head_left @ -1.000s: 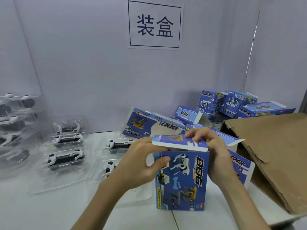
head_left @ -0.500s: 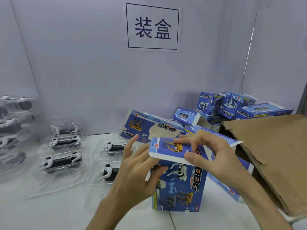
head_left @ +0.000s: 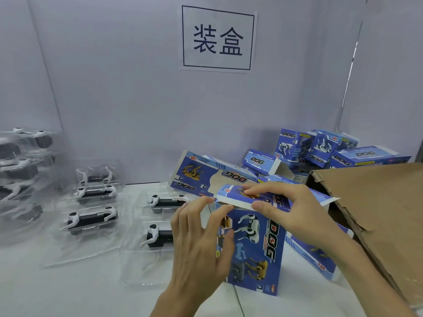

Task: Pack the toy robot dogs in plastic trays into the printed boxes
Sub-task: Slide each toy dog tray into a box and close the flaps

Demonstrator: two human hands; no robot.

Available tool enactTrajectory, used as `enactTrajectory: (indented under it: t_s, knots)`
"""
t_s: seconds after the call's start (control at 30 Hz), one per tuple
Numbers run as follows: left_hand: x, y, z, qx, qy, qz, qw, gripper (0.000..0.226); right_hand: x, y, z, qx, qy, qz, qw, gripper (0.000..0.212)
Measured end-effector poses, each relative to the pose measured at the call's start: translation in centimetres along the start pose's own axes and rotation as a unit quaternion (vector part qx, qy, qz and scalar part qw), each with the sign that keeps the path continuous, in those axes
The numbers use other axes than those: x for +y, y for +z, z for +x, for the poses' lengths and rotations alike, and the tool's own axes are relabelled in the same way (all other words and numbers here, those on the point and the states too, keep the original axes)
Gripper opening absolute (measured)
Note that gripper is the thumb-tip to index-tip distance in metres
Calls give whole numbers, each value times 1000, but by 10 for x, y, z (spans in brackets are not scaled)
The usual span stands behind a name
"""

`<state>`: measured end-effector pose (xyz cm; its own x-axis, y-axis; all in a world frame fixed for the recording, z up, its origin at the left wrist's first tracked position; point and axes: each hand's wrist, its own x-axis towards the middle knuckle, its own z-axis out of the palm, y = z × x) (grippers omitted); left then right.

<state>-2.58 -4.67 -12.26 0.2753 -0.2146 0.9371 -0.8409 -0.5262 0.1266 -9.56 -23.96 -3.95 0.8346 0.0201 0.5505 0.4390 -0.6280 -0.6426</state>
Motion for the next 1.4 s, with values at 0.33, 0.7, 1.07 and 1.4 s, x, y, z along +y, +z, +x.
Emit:
enactTrajectory:
  t_s: [0.33,0.7,1.07,1.4]
  knots:
    - [-6,-7,-1,-28,7,-23,999,38,-4,-11,12,-32,-35,-30,998,22]
    - [-3,-5,3,-66,26,-133,989,39,-14,-4,-4,-61,-54,-148,986,29]
    - [12,1,18,-74,-46,-153,984,24,12,-12,-23,49,23,179,982,17]
    - [27,7,28,-71,15,-182,981,27,2,3,-17,112,2,111,988,10]
